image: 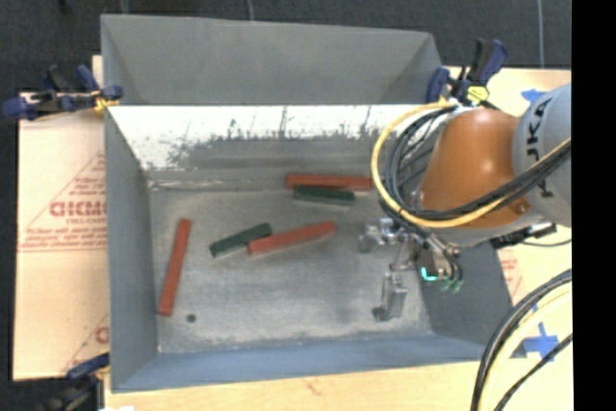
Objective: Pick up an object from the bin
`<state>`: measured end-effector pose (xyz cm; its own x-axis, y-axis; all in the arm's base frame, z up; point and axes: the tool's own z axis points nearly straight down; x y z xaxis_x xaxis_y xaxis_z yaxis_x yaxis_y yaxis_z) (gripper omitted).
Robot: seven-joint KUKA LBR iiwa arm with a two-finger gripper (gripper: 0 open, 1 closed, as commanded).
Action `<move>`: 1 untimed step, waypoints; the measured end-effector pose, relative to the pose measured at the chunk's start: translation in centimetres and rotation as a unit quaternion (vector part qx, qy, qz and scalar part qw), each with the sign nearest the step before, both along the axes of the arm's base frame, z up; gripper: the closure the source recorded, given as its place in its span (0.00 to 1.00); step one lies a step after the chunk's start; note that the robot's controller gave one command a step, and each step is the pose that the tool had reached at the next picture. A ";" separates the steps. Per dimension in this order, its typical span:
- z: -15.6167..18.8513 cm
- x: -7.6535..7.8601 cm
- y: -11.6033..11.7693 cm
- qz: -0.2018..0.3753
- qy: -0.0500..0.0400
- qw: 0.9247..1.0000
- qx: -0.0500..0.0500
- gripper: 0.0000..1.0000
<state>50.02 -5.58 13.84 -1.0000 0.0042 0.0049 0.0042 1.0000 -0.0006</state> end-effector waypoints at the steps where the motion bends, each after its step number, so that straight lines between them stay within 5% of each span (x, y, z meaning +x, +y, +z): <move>1: 0.4 0.1 0.0 0.001 -0.003 1.000 0.000 0.00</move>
Offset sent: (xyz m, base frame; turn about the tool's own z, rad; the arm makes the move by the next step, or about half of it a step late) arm 0.0721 0.0709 -0.0330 -0.0770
